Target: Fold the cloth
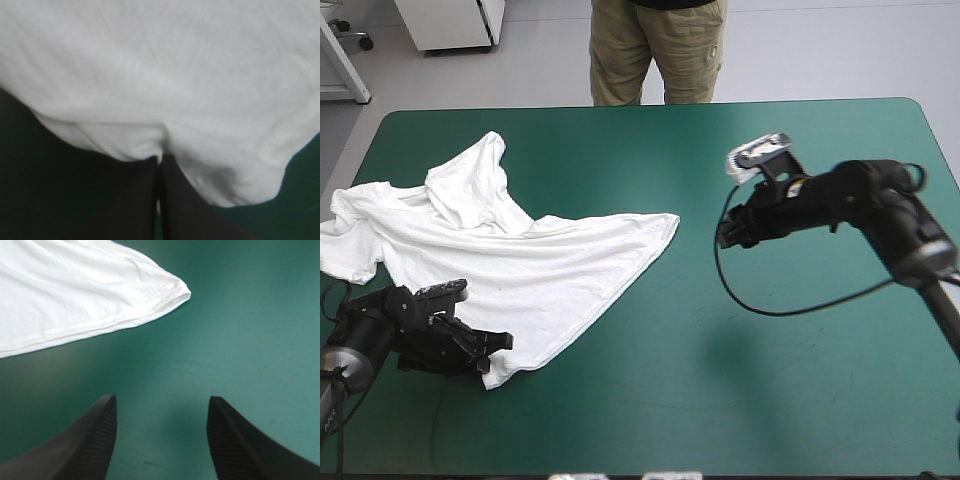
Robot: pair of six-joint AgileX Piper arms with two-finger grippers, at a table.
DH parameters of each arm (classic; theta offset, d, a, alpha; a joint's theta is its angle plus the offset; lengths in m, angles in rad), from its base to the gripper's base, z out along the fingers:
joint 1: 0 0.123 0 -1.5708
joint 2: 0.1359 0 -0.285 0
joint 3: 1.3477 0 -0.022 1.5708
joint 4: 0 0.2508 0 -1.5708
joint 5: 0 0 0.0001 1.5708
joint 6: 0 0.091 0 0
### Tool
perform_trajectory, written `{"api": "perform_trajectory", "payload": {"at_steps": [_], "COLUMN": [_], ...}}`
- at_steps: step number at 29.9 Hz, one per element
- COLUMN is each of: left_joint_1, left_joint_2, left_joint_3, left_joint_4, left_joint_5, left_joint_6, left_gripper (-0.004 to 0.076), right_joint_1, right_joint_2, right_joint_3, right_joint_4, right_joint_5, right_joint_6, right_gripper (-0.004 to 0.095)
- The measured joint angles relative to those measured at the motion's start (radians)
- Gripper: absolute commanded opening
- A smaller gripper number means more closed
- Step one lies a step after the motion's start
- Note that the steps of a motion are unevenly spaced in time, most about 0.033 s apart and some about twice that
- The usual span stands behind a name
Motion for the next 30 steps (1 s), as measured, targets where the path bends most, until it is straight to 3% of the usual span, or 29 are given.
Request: {"api": "perform_trajectory", "payload": {"at_steps": [4, 12, 16, 21, 30], "left_joint_1": [0.0, 0.0, 0.0, 0.0, 0.0], "left_joint_2": [0.0, 0.0, 0.0, 0.0, 0.0], "left_joint_3": [0.0, 0.0, -0.001, -0.001, -0.001], "left_joint_4": [-0.002, -0.007, -0.007, -0.007, -0.007], "left_joint_5": [0.008, 0.029, 0.031, 0.033, 0.033], "left_joint_6": [0.01, 0.022, 0.022, 0.022, 0.022], "left_gripper": [-0.0009, -0.0009, -0.0009, -0.0009, -0.0009], "right_joint_1": [0.071, 0.076, 0.076, 0.076, 0.085], "right_joint_2": [0.22, 0.545, 0.59, 0.609, 0.671], "right_joint_3": [-0.147, -0.391, -0.416, -0.42, -0.422], "right_joint_4": [-0.098, -0.056, -0.014, -0.014, -0.015], "right_joint_5": [-0.008, 0.052, 0.053, 0.029, -0.047], "right_joint_6": [0.059, 0.038, -0.028, -0.073, -0.104], "right_gripper": [0.051, 0.0515, 0.0525, 0.0627, 0.0633]}}
